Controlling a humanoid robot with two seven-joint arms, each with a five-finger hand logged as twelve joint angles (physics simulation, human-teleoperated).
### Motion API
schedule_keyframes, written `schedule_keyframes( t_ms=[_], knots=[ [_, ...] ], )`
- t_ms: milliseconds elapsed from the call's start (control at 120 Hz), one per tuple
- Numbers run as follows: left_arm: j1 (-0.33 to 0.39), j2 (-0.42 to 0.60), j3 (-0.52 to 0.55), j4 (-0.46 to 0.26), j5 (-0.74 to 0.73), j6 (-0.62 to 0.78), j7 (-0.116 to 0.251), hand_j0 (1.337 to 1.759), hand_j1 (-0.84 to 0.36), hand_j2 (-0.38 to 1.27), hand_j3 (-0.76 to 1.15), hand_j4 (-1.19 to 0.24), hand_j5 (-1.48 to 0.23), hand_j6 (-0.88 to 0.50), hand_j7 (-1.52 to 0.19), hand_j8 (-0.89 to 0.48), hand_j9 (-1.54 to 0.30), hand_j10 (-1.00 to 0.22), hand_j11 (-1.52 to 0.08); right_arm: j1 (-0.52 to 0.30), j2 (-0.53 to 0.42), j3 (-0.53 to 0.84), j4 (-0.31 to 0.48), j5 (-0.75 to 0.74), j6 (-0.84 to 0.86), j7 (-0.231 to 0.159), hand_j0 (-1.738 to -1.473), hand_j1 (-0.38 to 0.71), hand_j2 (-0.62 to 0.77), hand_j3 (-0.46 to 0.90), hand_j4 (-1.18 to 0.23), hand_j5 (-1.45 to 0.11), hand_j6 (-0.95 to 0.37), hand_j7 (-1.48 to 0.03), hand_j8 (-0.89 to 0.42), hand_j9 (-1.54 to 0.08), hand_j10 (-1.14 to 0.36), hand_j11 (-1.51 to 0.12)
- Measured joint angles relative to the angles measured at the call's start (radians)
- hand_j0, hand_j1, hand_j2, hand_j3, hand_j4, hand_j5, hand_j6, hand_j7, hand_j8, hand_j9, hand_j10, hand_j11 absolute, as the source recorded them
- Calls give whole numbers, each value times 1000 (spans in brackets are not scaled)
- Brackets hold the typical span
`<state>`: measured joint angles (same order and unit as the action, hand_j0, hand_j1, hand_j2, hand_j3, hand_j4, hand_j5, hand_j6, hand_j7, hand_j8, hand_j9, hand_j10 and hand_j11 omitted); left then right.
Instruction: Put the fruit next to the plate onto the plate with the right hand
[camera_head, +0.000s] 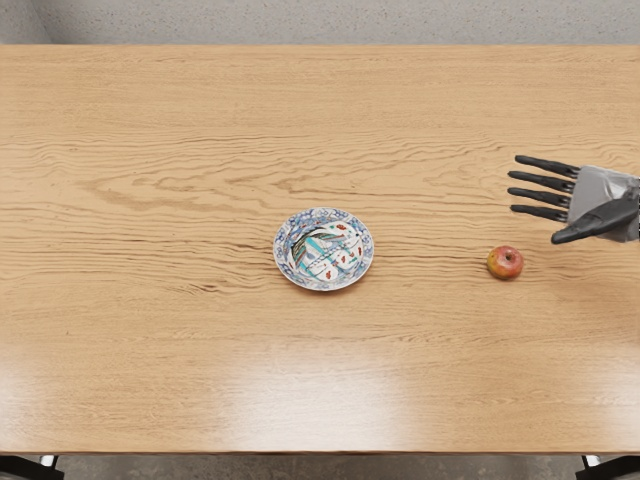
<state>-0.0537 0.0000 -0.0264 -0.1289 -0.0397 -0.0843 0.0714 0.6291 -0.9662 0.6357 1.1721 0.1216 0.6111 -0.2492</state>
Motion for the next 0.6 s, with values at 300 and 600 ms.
schedule_keyframes(
  t_ms=[300,600],
  knots=[
    [0,0,0,0,0,0,0,1658,73,46,0,-230,-299,-230,-299,-230,-299,-230,-299,14,-1,106,70,-143,0,3,-1658,-285,-9,0,-52,-70,-51,-71,-52,-70,-53,-71],
    [0,0,0,0,0,0,0,1658,73,46,0,-230,-299,-230,-299,-230,-299,-230,-299,-1,-113,198,391,-663,-7,3,-1658,-303,-6,0,-41,-52,-41,-52,-41,-52,-40,-52]
  ],
)
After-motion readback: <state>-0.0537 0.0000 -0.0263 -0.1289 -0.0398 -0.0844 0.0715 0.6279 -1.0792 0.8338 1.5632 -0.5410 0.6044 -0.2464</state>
